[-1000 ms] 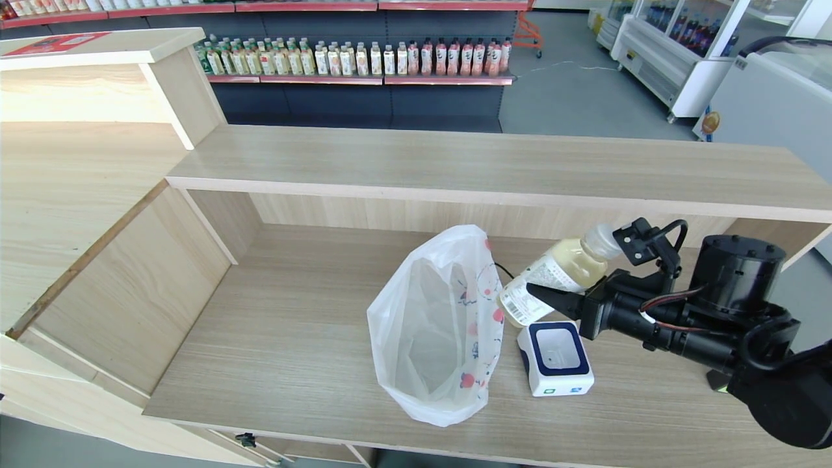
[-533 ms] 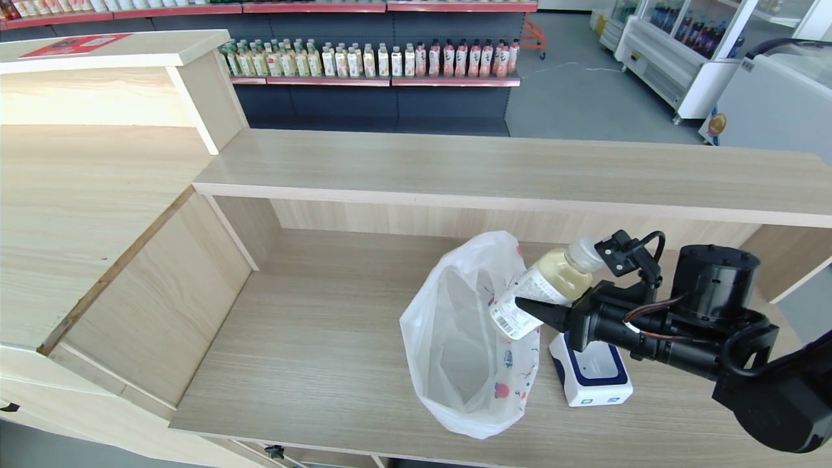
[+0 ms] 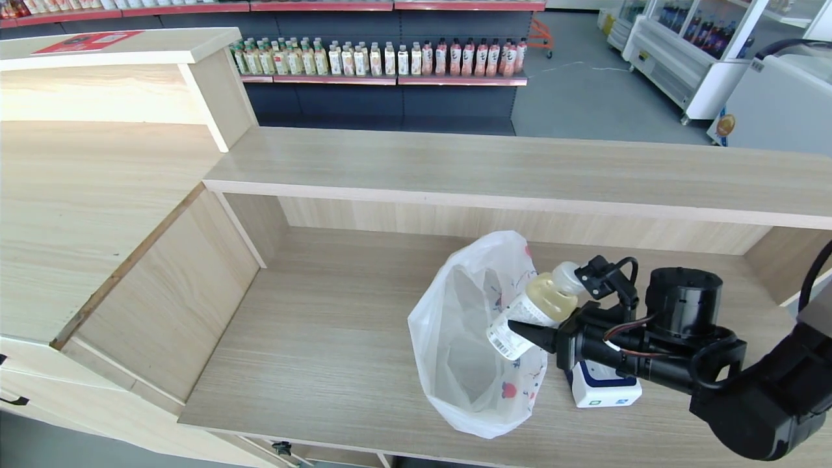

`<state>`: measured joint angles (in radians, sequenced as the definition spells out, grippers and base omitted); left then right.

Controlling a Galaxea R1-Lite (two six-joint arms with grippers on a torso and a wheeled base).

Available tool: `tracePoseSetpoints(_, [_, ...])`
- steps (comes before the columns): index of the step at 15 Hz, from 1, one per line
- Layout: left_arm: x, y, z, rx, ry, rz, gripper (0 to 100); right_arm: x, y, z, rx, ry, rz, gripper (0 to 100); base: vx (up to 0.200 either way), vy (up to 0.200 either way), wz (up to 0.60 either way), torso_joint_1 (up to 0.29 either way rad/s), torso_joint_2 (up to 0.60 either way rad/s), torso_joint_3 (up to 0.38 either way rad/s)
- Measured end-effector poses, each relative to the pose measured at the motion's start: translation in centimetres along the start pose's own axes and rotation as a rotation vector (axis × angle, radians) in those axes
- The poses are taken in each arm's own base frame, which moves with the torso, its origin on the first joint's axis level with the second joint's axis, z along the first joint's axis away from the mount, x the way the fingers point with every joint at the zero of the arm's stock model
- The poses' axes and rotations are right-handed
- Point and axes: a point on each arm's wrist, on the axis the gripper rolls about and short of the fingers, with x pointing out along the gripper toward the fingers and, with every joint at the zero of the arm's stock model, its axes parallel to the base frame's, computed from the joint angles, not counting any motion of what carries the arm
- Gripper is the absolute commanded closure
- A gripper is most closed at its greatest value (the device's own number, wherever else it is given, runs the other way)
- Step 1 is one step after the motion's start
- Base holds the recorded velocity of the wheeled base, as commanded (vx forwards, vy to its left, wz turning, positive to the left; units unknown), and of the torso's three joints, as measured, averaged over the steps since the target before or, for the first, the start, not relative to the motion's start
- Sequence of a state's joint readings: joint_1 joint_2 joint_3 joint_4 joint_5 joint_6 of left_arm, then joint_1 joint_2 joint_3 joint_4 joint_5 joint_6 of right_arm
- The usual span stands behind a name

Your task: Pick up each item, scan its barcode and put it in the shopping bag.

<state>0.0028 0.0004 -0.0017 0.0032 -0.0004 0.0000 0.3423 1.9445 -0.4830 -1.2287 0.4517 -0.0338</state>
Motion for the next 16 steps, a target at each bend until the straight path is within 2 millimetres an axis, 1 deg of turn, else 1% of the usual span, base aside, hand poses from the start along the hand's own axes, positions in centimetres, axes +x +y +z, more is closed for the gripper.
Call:
tracePoseSetpoints(2, [0.0, 0.0, 0.0, 0.0, 0.0, 0.0, 0, 0.9, -0.2, -0.6, -0.038, -0.032, 0.008, 100, 0.0, 0.0, 0.0, 0.0, 0.0, 0.0])
tracePoseSetpoints(5, [0.0, 0.0, 0.0, 0.0, 0.0, 0.0, 0, 2.6, -0.2, -2.1, -0.086, -0.104, 0.02, 100, 0.0, 0.0, 0.0, 0.0, 0.0, 0.0])
tracePoseSetpoints(9, [0.0, 0.0, 0.0, 0.0, 0.0, 0.0, 0, 4.6, 0.6, -5.0, -0.075, -0.046, 0.042, 100, 0.0, 0.0, 0.0, 0.0, 0.0, 0.0])
tracePoseSetpoints(16, [0.0, 0.0, 0.0, 0.0, 0.0, 0.0, 0, 6.9, -0.1, -7.4, -0.18, -0.007, -0.007, 100, 0.0, 0.0, 0.0, 0.0, 0.0, 0.0])
